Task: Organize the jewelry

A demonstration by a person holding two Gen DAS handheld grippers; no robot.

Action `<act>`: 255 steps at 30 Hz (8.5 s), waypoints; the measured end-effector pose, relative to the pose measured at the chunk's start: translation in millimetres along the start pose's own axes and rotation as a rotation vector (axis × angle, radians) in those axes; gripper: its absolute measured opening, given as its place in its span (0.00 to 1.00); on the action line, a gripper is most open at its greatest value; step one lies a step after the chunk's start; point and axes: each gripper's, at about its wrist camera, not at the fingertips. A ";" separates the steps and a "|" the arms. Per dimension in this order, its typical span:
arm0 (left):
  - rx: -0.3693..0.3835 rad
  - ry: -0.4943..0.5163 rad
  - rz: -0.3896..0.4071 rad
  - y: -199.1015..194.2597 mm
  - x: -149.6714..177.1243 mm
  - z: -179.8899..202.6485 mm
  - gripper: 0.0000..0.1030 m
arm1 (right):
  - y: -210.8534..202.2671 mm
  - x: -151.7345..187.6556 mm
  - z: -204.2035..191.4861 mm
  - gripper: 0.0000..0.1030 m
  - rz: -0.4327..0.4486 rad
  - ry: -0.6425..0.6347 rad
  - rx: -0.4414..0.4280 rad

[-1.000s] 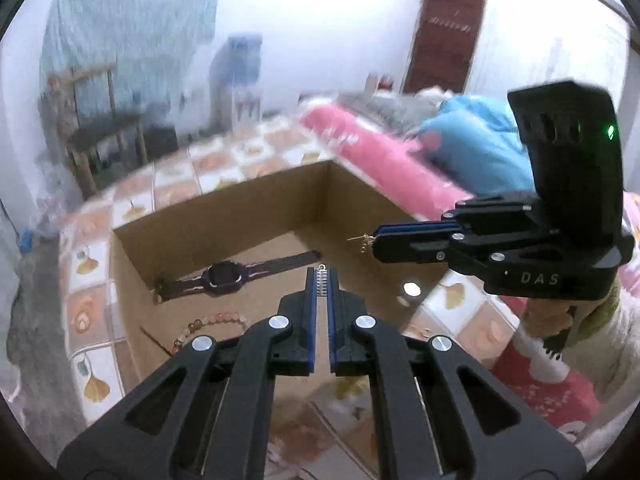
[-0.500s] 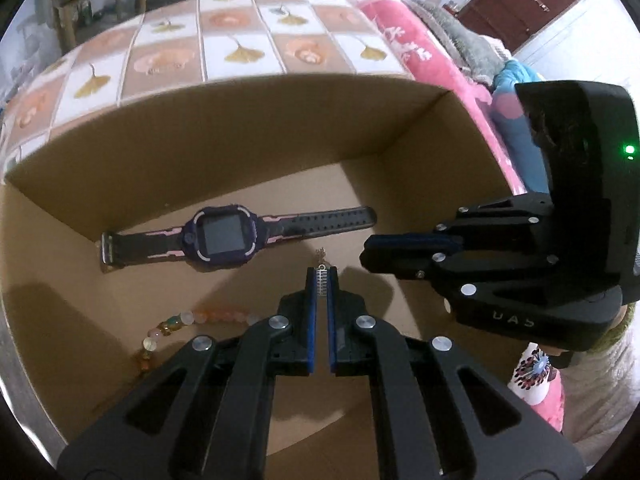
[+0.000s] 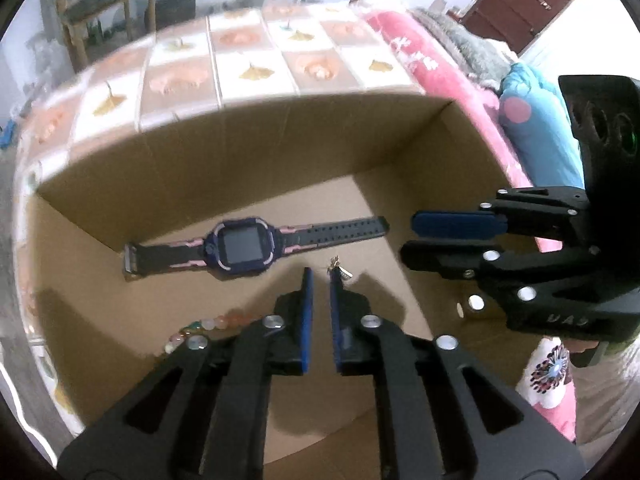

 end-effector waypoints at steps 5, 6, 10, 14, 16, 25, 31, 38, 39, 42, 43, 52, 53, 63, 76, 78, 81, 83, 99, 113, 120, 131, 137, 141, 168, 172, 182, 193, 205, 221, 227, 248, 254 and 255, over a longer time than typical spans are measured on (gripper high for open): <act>0.003 0.054 0.192 -60.4 25.5 17.1 0.28 | -68.5 25.6 -14.5 0.39 0.199 -0.036 0.007; 0.006 0.077 0.239 -74.5 36.0 21.1 0.35 | -89.9 40.9 -19.1 0.44 0.272 -0.045 0.014; -0.008 0.160 0.394 -113.5 85.7 35.5 0.56 | -135.5 99.5 -30.2 0.52 0.420 -0.057 -0.001; -0.035 0.172 0.458 -125.9 141.9 39.1 0.66 | -141.8 162.0 -33.7 0.54 0.471 0.000 0.016; -0.010 0.144 0.478 -119.2 171.8 40.2 0.72 | -124.8 189.5 -31.3 0.54 0.448 0.061 0.033; -0.085 0.180 0.370 -35.8 225.1 75.8 0.72 | -34.4 238.0 -10.8 0.54 0.242 0.232 0.091; -0.136 0.262 0.347 -10.9 227.0 93.9 0.72 | -26.8 238.5 5.2 0.54 0.260 0.259 0.109; -0.168 0.295 0.320 5.6 223.3 101.1 0.59 | -27.6 242.9 -1.6 0.49 0.314 0.210 0.076; -0.169 0.299 0.319 6.3 222.3 102.5 0.58 | -27.4 241.3 -1.2 0.49 0.323 0.202 0.080; -0.160 0.326 0.326 9.7 217.7 108.2 0.52 | -26.6 237.7 2.1 0.43 0.334 0.200 0.102; -0.156 0.342 0.330 11.9 215.0 111.8 0.51 | -26.7 237.5 4.0 0.42 0.337 0.202 0.110; -0.130 0.479 0.275 51.7 188.3 135.3 0.25 | -16.2 229.8 18.2 0.32 0.321 0.170 0.192; -0.126 0.477 0.272 53.8 185.4 135.1 0.23 | -15.3 229.2 18.6 0.31 0.320 0.163 0.201; -0.061 0.472 0.226 62.0 172.2 136.7 0.17 | -10.7 228.8 28.6 0.29 0.326 0.170 0.179; -0.067 0.423 0.153 62.9 167.5 130.0 0.17 | -12.2 232.5 35.3 0.29 0.339 0.187 0.151; -0.062 0.412 0.145 62.8 166.5 128.4 0.17 | -11.5 232.3 35.5 0.29 0.339 0.189 0.143; -0.051 0.403 0.145 65.3 163.5 128.3 0.17 | -11.2 231.9 36.1 0.29 0.341 0.183 0.140; -0.053 0.412 0.145 66.5 162.8 129.8 0.17 | -12.0 231.9 35.6 0.29 0.342 0.178 0.144; -0.118 0.472 0.133 71.6 156.0 139.8 0.07 | -14.0 232.4 35.3 0.29 0.348 0.175 0.147; -0.110 0.491 0.151 60.7 164.7 137.9 0.03 | -16.7 233.3 34.6 0.29 0.355 0.175 0.151; -0.090 0.487 0.166 63.7 153.2 130.9 0.04 | -15.6 232.8 33.5 0.29 0.358 0.175 0.146; -0.085 0.497 0.139 71.6 151.1 133.4 0.17 | -13.9 232.3 36.9 0.29 0.359 0.177 0.136; -0.093 0.527 0.134 72.3 154.3 138.1 0.11 | -13.6 232.8 39.3 0.29 0.361 0.185 0.132; -0.098 0.529 0.130 72.5 154.8 139.9 0.10 | -13.3 233.8 39.4 0.29 0.362 0.186 0.131; -0.096 0.496 0.115 62.6 174.6 144.2 0.10 | -7.0 221.6 24.9 0.24 0.307 0.082 0.243; -0.096 0.495 0.115 62.6 174.7 144.3 0.10 | -5.3 220.7 21.9 0.22 0.293 0.069 0.260; -0.097 0.494 0.115 62.7 174.2 144.7 0.10 | -1.8 216.5 10.8 0.17 0.248 0.043 0.306; -0.092 0.495 0.121 61.8 174.6 143.6 0.10 | -3.3 216.6 14.0 0.10 0.261 0.084 0.289; -0.095 0.505 0.121 59.8 175.3 145.3 0.10 | -10.5 220.2 16.7 0.10 0.292 0.111 0.260; -0.050 0.529 0.318 -12.2 174.8 161.9 0.10 | -70.7 222.4 -8.7 0.10 0.425 0.068 0.274; -0.041 0.511 0.453 -73.5 154.4 148.5 0.10 | -116.5 186.8 -36.9 0.10 0.524 -0.069 0.189; -0.050 0.203 -0.064 19.4 7.6 34.8 0.10 | 9.8 30.2 -5.2 0.10 -0.089 -0.095 0.067; -0.029 0.171 -0.056 16.1 5.3 27.8 0.10 | 11.4 31.2 -0.1 0.10 -0.088 -0.086 0.060; -0.026 0.167 -0.052 15.9 4.6 27.3 0.10 | 11.8 30.3 1.2 0.10 -0.084 -0.083 0.059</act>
Point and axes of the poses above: each gripper's, at about its wrist camera, not at the fingertips, and y roughly the way its jaws point, z to its right, x to its underside, and after that the axes turned 2 degrees about -z, right-handed
